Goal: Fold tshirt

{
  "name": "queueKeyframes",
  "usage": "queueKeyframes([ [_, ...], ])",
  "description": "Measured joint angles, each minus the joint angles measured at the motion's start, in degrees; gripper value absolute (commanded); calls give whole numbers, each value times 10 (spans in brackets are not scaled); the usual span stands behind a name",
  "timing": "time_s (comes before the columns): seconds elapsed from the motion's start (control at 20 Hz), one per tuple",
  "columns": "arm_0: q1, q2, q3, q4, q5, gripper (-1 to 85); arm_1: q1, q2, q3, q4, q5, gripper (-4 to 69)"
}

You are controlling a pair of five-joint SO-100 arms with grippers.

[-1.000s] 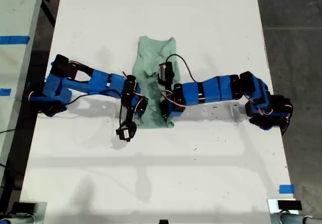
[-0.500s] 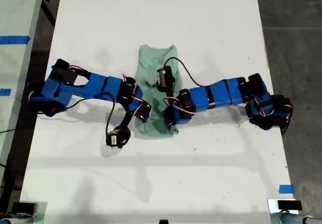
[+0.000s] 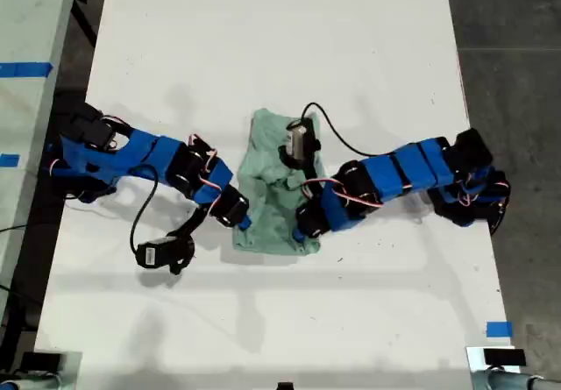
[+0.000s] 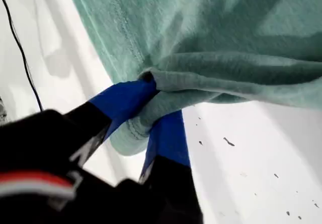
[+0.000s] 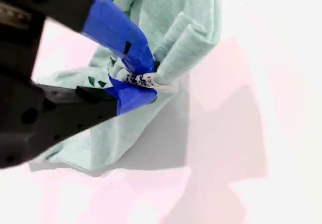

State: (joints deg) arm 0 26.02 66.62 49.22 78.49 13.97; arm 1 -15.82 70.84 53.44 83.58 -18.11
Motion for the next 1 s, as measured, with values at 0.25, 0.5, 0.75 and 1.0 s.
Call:
queueKeyframes([
  [0.25,-63,40,0,39,61,0,91,51,19,20,-59,-20],
  [0.5,-201,40,0,64,194,0,229,68,48,44,-173,-20],
  [0.75,-326,40,0,51,293,0,350,69,120,22,-292,-20],
  [1.0,-397,-38,0,-11,357,0,426,83,213,-68,-369,-21],
])
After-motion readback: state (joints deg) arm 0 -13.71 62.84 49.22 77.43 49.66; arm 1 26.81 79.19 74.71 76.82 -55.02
